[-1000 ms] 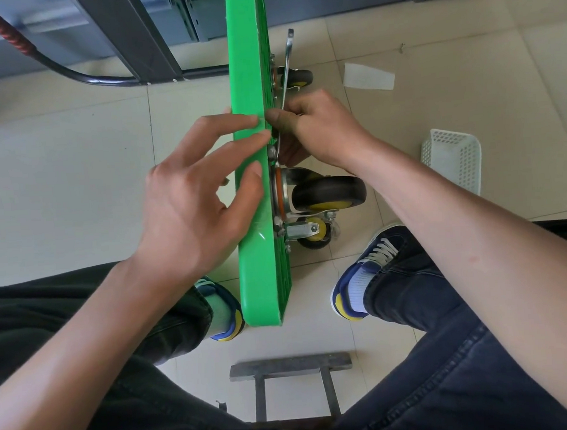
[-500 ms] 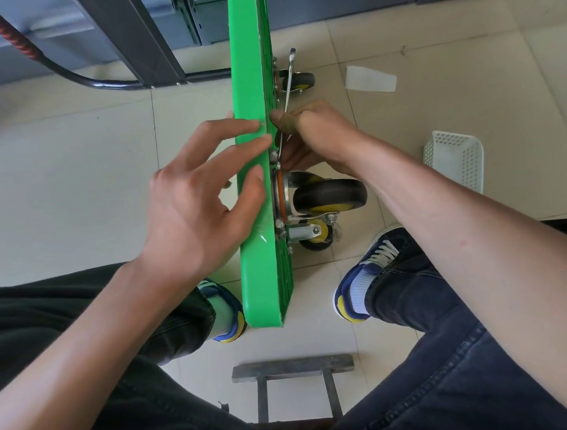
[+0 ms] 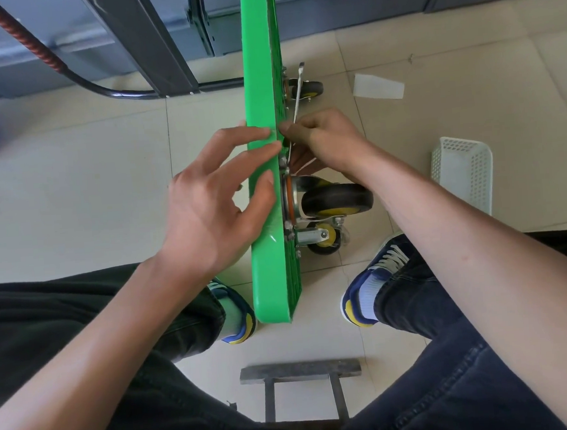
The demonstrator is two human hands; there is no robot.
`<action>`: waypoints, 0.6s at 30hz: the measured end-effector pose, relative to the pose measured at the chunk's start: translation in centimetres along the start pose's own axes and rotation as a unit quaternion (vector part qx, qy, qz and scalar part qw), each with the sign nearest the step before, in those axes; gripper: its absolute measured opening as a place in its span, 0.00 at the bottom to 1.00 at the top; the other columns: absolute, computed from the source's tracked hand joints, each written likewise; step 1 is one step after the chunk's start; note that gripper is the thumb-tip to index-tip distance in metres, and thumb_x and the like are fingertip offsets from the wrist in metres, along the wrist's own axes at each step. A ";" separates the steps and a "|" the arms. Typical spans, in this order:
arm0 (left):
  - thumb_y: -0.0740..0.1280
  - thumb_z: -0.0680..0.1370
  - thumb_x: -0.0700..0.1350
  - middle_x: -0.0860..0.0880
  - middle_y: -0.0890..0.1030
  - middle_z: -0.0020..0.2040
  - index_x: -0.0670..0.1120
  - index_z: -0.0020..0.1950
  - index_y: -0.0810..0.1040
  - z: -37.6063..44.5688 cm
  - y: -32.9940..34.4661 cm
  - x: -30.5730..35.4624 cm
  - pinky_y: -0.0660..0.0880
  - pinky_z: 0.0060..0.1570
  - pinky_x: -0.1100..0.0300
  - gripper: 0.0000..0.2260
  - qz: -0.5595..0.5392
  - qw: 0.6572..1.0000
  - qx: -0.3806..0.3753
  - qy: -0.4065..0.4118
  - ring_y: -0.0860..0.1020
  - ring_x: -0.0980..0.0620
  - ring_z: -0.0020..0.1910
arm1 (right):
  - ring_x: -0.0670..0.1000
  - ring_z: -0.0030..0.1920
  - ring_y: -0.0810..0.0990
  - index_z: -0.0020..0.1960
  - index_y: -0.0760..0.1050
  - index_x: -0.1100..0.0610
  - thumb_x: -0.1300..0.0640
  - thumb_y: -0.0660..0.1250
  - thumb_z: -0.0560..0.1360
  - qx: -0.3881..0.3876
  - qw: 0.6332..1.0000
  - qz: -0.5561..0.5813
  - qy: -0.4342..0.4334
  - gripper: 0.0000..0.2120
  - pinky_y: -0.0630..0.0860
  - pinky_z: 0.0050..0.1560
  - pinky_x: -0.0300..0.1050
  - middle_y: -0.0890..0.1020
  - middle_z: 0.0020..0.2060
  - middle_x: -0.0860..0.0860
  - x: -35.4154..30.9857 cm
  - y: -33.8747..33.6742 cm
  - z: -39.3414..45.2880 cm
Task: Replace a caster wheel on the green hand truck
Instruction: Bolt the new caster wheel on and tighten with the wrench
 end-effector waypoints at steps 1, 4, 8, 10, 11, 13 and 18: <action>0.65 0.81 0.42 0.46 0.80 0.64 0.43 0.62 0.83 0.0 0.0 0.0 0.80 0.40 0.49 0.12 0.000 1.000 0.000 0.000 0.82 0.47 0.49 | 0.59 0.40 0.87 0.54 0.80 0.66 0.49 0.67 0.82 0.012 1.000 -0.003 -0.017 0.17 0.86 0.43 0.54 0.86 0.42 0.63 0.0 -0.1 0.0; 0.65 0.81 0.41 0.46 0.80 0.64 0.43 0.63 0.83 -0.1 -0.1 0.0 0.80 0.42 0.50 0.12 -0.004 1.000 -0.003 0.001 0.81 0.50 0.55 | 0.54 0.37 0.87 0.51 0.80 0.66 0.51 0.68 0.82 0.064 0.996 -0.017 -0.065 0.16 0.85 0.41 0.54 0.85 0.41 0.61 -0.4 -0.8 -0.5; 0.65 0.81 0.42 0.46 0.79 0.65 0.43 0.64 0.82 -0.1 -0.3 0.1 0.81 0.43 0.51 0.13 -0.006 1.000 -0.009 -0.001 0.80 0.51 0.57 | 0.50 0.37 0.87 0.49 0.81 0.62 0.52 0.69 0.81 0.135 0.982 -0.030 -0.127 0.13 0.85 0.40 0.54 0.86 0.39 0.55 -1.3 -2.1 -1.9; 0.65 0.82 0.43 0.47 0.79 0.65 0.43 0.64 0.82 -0.1 -0.4 0.2 0.81 0.43 0.52 0.13 0.001 1.000 -0.014 -0.001 0.80 0.52 0.57 | 0.49 0.37 0.87 0.48 0.81 0.63 0.52 0.71 0.80 0.165 0.976 -0.026 -0.143 0.12 0.85 0.39 0.54 0.86 0.38 0.53 -1.6 -2.3 -2.7; 0.65 0.81 0.43 0.48 0.79 0.65 0.44 0.63 0.83 0.0 -0.5 0.2 0.81 0.44 0.52 0.13 0.003 1.000 -0.016 -0.003 0.80 0.53 0.57 | 0.49 0.37 0.87 0.48 0.80 0.64 0.52 0.71 0.80 0.180 0.972 -0.020 -0.146 0.13 0.85 0.38 0.54 0.86 0.38 0.53 -1.7 -2.1 -3.0; 0.65 0.81 0.44 0.49 0.79 0.64 0.45 0.62 0.83 0.1 -0.8 0.4 0.80 0.44 0.51 0.12 0.000 1.000 -0.016 -0.008 0.80 0.52 0.56 | 0.48 0.36 0.86 0.47 0.80 0.65 0.52 0.72 0.79 0.208 0.966 -0.013 -0.151 0.14 0.84 0.36 0.53 0.86 0.37 0.53 -1.8 -1.7 -3.8; 0.66 0.81 0.45 0.50 0.78 0.66 0.47 0.63 0.83 -1.4 -1.1 1.1 0.81 0.47 0.48 0.13 0.009 0.999 -0.034 -0.004 0.79 0.51 0.61 | 0.50 0.40 0.86 0.49 0.83 0.58 0.53 0.72 0.78 0.245 0.953 0.042 -0.172 0.08 0.85 0.38 0.57 0.87 0.39 0.52 -1.6 -0.7 -6.1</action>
Point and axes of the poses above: each hand's wrist, its own z-axis towards the middle knuckle, its own y-axis out of the palm, x = y × z, the point moved 2 cm from there along z, towards the middle knuckle
